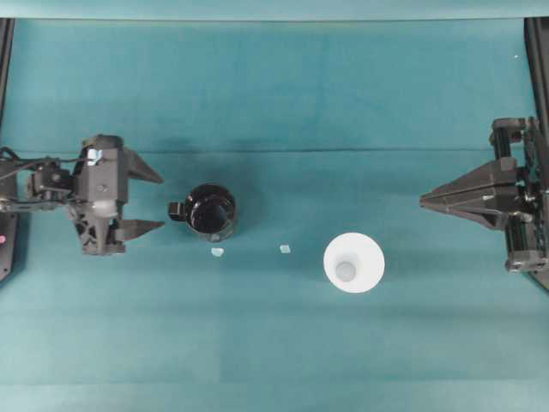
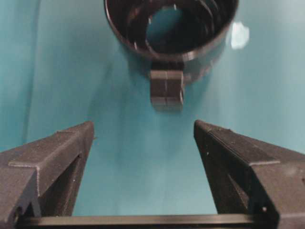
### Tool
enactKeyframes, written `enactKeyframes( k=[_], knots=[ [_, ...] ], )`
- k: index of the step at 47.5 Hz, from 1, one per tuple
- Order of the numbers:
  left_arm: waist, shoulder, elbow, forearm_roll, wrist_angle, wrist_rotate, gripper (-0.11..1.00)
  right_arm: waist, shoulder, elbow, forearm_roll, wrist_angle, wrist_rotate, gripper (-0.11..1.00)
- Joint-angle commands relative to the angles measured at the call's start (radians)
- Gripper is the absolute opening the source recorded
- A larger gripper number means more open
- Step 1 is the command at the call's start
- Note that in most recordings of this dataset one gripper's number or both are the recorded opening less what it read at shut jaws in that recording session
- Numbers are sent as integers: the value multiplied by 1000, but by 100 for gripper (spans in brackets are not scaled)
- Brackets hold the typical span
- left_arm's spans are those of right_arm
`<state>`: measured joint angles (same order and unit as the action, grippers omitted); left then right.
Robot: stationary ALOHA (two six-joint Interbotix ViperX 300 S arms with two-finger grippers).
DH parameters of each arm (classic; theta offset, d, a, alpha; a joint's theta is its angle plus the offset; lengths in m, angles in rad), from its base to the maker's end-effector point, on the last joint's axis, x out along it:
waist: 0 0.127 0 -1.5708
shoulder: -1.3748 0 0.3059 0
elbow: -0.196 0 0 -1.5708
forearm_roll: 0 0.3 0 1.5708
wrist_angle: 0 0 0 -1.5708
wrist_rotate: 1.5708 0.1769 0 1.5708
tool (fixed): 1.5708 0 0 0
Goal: Put the paper cup into the moved cup holder.
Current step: 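Open the left gripper and lower it around the holder's handle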
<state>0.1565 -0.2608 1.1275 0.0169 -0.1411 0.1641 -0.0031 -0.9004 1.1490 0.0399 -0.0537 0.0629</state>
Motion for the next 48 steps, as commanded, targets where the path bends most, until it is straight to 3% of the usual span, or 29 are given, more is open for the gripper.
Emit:
enactKeyframes(
  k=[1, 48],
  knots=[
    [3, 15, -25, 2, -11, -2, 86, -2, 6, -23, 2, 0, 8, 2],
    [0, 94, -67, 2, -12, -31, 85, -2, 9, -21, 0, 29, 8, 2]
  ],
)
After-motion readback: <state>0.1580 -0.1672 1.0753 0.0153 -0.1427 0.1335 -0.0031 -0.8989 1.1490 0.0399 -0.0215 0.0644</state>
